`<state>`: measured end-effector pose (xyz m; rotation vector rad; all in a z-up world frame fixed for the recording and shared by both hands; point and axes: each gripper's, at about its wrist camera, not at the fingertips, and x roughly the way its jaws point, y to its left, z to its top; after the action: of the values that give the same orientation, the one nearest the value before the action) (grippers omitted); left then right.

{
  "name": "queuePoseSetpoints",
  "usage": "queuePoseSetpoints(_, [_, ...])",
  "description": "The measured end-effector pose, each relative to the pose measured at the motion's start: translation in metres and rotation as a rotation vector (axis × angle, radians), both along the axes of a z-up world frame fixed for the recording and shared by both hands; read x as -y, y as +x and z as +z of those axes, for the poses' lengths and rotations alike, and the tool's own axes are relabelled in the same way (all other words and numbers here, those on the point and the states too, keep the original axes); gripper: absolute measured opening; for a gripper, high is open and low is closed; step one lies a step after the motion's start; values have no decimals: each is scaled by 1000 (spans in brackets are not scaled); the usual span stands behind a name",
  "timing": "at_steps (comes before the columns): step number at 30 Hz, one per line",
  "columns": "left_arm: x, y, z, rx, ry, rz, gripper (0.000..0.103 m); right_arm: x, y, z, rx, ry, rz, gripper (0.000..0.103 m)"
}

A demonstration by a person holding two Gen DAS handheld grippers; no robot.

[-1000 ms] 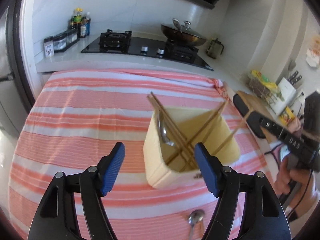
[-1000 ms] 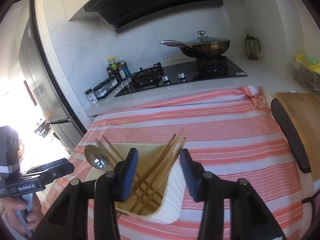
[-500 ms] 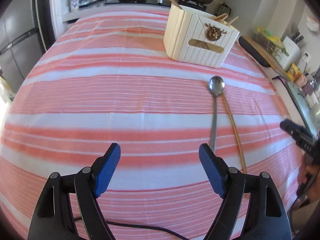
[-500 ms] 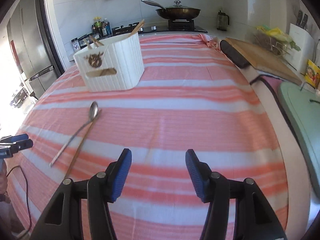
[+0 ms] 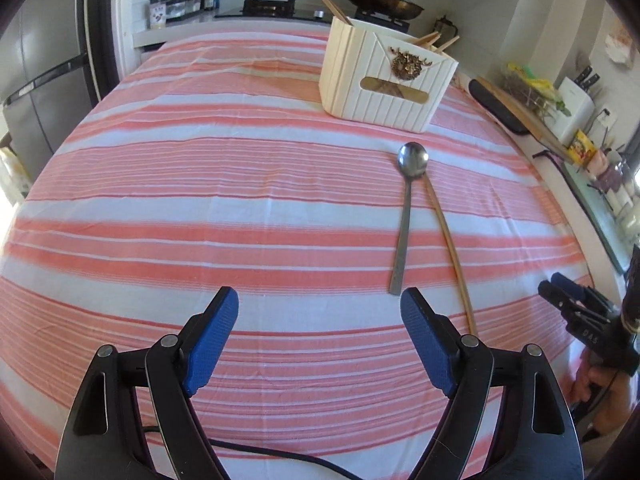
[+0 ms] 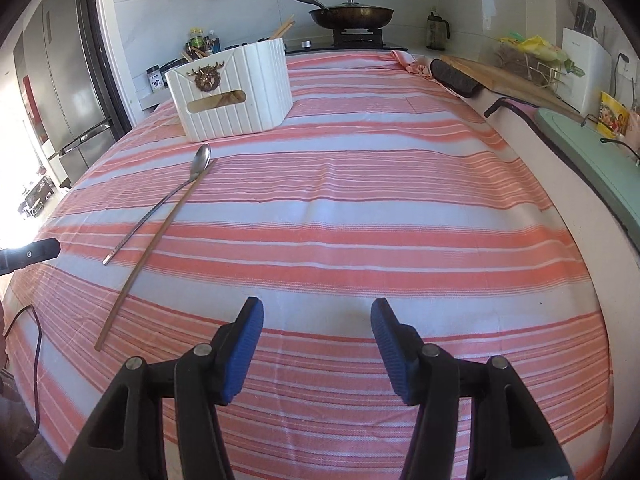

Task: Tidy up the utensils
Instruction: 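Withdraw both open tools from the basket back over the table, then lower the right tool onto the wooden chopstick on the cloth and grasp it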

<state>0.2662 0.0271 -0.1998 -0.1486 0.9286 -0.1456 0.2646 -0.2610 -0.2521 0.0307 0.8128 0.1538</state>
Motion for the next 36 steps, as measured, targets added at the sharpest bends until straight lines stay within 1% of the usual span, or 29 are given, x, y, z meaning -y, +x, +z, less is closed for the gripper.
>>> queuePoseSetpoints(7, [1, -2, -6, -7, 9, -5, 84, 1, 1, -3, -8, 16, -11, 57])
queuePoseSetpoints(10, [1, -1, -6, -7, 2, -5, 84, 0, 1, -4, -6, 10, -13, 57])
queuePoseSetpoints(16, [2, -1, -8, -9, 16, -8, 84, -2, 1, -4, -7, -4, -15, 57])
queuePoseSetpoints(24, [-7, -1, -6, -9, 2, 25, 84, -2, 2, -4, -12, 2, -16, 57])
queuePoseSetpoints(27, [-13, -4, 0, 10, 2, 41, 84, -5, 5, 1, -46, 20, -21, 57])
queuePoseSetpoints(28, [-15, -5, 0, 15, 3, 47, 84, -10, 6, 4, -57, 42, -4, 57])
queuePoseSetpoints(30, [-18, -5, -2, 12, -3, 58, 84, -30, 10, 13, -72, 75, 69, 57])
queuePoseSetpoints(33, [-19, -2, -6, -4, -10, 59, 84, -75, 21, 21, -94, 75, 202, 57])
queuePoseSetpoints(34, [-18, -2, -5, -4, -9, 56, 84, -90, 27, 23, -97, 69, 231, 57])
queuePoseSetpoints(36, [-15, -3, -3, 4, -4, 46, 84, -114, 45, 23, -99, 48, 255, 57])
